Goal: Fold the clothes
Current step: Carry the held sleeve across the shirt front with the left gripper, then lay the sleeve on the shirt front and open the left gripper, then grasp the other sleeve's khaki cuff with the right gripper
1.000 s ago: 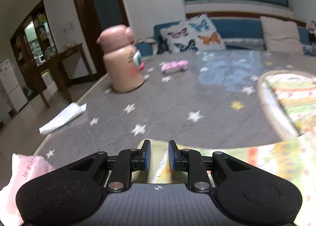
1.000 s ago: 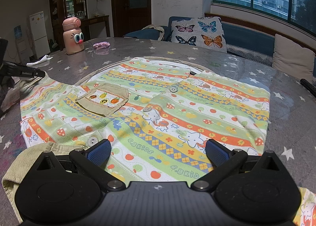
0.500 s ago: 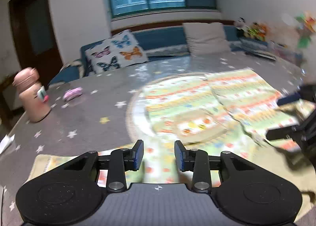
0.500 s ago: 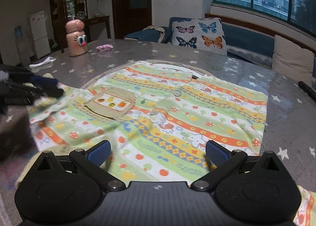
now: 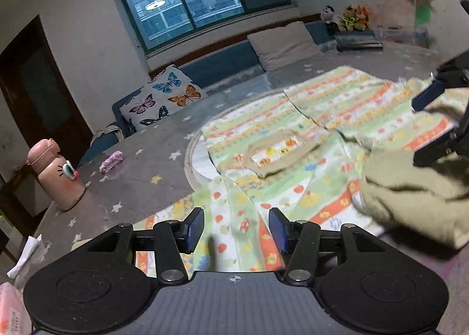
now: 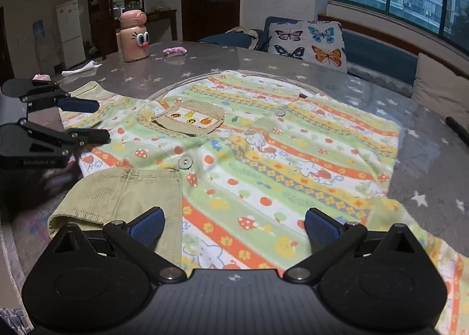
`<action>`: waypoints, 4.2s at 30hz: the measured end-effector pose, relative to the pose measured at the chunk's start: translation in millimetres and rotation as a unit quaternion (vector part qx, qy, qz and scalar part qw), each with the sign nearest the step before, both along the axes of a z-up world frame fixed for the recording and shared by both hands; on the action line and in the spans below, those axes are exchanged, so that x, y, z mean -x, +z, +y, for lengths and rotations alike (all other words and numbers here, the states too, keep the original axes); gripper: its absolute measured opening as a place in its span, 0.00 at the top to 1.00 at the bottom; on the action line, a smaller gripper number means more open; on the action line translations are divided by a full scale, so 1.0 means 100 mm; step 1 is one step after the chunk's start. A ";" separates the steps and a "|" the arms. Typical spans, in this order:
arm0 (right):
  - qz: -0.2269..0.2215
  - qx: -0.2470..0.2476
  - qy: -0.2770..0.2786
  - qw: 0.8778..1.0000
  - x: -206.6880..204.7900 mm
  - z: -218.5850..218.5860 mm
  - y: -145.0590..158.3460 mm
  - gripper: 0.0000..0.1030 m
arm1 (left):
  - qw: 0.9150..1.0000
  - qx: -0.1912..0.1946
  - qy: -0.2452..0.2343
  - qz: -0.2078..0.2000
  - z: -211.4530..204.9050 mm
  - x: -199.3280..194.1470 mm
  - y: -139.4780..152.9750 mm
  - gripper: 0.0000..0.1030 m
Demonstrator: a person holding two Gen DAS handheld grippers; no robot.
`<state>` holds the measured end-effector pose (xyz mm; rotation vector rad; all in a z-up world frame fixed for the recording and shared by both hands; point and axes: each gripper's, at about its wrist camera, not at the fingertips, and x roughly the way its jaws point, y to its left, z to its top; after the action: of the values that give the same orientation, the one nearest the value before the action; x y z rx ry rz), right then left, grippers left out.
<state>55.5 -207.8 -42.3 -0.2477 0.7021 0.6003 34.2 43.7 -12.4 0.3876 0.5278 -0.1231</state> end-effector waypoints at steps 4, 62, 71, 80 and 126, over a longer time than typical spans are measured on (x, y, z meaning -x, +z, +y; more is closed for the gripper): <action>-0.010 -0.013 -0.004 1.000 0.00 0.03 0.08 0.00 | 1.000 0.025 -0.005 -0.005 -0.12 -0.11 0.11 0.49; 0.018 -0.119 0.031 0.992 0.43 0.12 0.50 0.91 | 0.992 0.085 -0.090 0.033 -0.51 0.10 -0.10 0.50; 0.018 -0.052 0.035 0.998 0.29 0.33 0.21 0.90 | 0.991 0.110 -0.075 0.017 -0.30 0.29 0.08 0.49; 0.007 -0.023 0.040 0.999 0.47 0.35 0.08 0.76 | 0.985 0.144 -0.092 -0.001 -0.46 0.22 0.32 0.49; -0.032 -0.029 -0.428 0.903 0.15 -2.47 -0.06 0.52 | 0.984 0.094 -0.132 0.069 -1.02 0.13 -0.06 0.52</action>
<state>40.4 -454.3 -48.5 0.1100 0.6508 -0.2310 21.3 -58.3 -18.7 0.2631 0.5932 -0.4556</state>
